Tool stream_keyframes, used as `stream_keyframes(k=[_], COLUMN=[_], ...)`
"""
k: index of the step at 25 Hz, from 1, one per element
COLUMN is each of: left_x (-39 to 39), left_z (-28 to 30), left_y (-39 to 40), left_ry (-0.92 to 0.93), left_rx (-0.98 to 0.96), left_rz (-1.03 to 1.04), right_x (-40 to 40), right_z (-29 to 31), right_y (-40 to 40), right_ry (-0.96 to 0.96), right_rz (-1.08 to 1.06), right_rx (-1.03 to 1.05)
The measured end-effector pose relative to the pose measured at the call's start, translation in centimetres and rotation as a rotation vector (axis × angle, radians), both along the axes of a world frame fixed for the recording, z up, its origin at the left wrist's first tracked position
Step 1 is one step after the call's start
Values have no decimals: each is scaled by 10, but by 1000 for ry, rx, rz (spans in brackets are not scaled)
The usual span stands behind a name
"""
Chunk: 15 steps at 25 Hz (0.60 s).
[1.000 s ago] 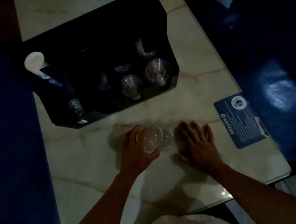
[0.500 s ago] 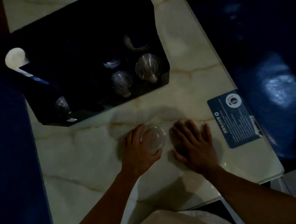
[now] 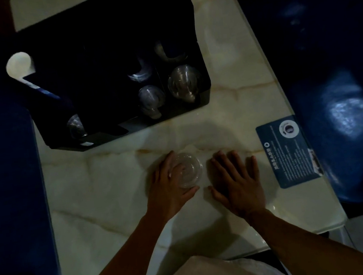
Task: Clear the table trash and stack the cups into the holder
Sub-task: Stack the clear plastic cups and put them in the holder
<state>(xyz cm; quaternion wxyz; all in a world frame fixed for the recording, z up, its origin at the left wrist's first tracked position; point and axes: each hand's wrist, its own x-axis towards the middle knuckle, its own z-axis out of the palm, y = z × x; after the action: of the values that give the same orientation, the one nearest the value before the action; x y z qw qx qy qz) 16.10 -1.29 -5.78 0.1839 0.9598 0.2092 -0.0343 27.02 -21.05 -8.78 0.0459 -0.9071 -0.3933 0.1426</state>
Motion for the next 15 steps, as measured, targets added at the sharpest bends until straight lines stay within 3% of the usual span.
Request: stream_keyframes(k=[8, 15], left_x=[-4, 4], left_z=[-4, -4], left_y=[-1, 11], left_ry=[-4, -35], left_rx=[-43, 60], left_rz=[27, -47], right_x=[0, 1], right_z=[-4, -8], right_y=[0, -1], right_ry=[-24, -26], right_rz=[1, 3], right_rx=[19, 26])
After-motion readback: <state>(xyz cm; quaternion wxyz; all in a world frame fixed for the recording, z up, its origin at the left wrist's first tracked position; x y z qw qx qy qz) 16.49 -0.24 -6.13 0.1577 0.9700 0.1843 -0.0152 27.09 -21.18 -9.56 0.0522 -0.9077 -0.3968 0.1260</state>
